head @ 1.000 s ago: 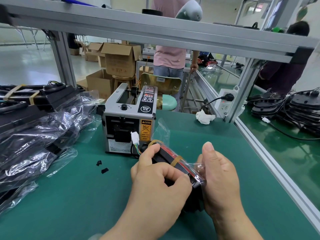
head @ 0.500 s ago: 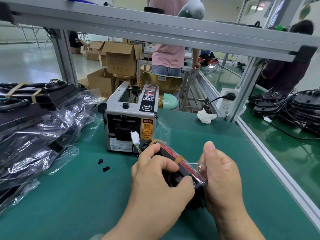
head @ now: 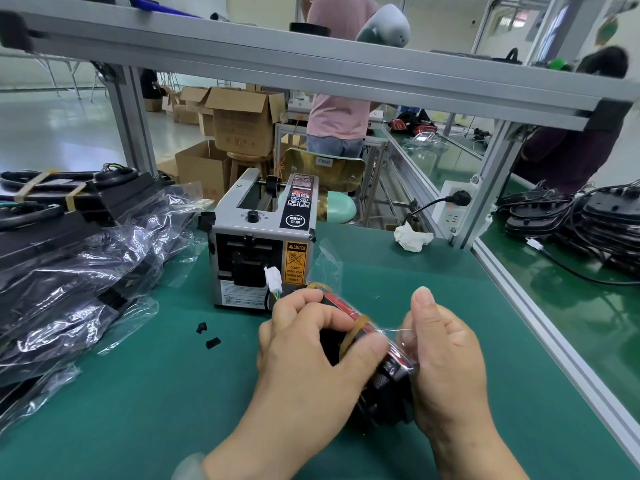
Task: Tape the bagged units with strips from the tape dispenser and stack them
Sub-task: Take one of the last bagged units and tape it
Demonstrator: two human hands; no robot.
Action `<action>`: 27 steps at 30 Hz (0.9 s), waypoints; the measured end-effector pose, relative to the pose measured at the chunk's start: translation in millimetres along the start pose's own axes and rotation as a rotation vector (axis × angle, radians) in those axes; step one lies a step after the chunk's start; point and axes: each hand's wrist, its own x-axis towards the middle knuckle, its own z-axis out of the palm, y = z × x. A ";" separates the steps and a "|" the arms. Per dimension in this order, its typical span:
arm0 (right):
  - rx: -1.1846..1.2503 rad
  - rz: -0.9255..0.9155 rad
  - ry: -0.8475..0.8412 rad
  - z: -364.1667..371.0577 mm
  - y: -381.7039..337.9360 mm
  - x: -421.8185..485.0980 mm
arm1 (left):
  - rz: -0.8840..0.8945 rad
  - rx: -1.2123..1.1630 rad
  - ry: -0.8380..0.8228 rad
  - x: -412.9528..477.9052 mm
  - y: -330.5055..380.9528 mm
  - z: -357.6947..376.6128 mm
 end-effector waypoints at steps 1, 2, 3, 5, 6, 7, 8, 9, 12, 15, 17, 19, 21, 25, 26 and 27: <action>0.002 0.008 0.007 -0.3 -0.1 0.0 | 0.008 0.031 -0.024 -1.0 0.8 -0.8; 0.007 0.016 0.014 -0.8 0.0 0.1 | 0.013 0.068 -0.043 -1.5 1.2 -1.7; 0.013 0.026 0.024 -1.0 -0.1 -0.1 | 0.015 0.107 -0.052 -1.3 2.0 -2.9; 0.030 0.045 0.047 -1.0 -0.9 -0.9 | 0.017 0.172 -0.056 0.3 4.5 -5.8; 0.035 0.050 0.057 -0.9 -1.1 -1.1 | 0.015 0.188 -0.056 0.6 6.6 -6.9; 0.031 0.052 0.065 -1.1 -1.1 -1.3 | 0.014 0.209 -0.061 0.3 8.7 -7.3; 0.020 0.052 0.071 -1.2 -1.0 -1.4 | 0.024 0.248 -0.072 -0.4 10.5 -6.9; 0.007 0.055 0.076 -1.1 -1.7 -1.5 | 0.046 0.290 -0.087 -1.5 11.6 -5.6; 0.042 0.071 0.081 0.5 -3.6 -1.2 | 0.021 0.243 -0.137 1.4 15.2 -6.7; 0.059 0.078 0.073 2.6 -4.1 0.3 | -0.009 0.176 -0.133 10.1 15.5 -10.1; 0.057 0.080 0.082 2.1 -1.7 0.1 | 0.009 0.157 -0.103 13.0 12.2 -9.0; 0.051 0.069 0.110 1.4 -0.1 0.5 | 0.014 0.130 -0.080 15.4 7.4 -6.2; 0.061 0.050 0.137 -0.9 3.1 2.9 | 0.023 0.084 -0.078 19.2 1.9 -5.6; 0.070 0.057 0.097 -7.0 5.7 8.8 | -0.109 -0.165 0.120 24.3 -9.2 -14.0; 0.084 0.052 0.083 -9.8 5.9 10.2 | -0.225 -0.252 0.163 24.6 -12.1 -17.4; 0.078 0.031 0.071 -11.8 4.6 10.4 | -0.361 -0.339 0.145 24.6 -15.3 -19.9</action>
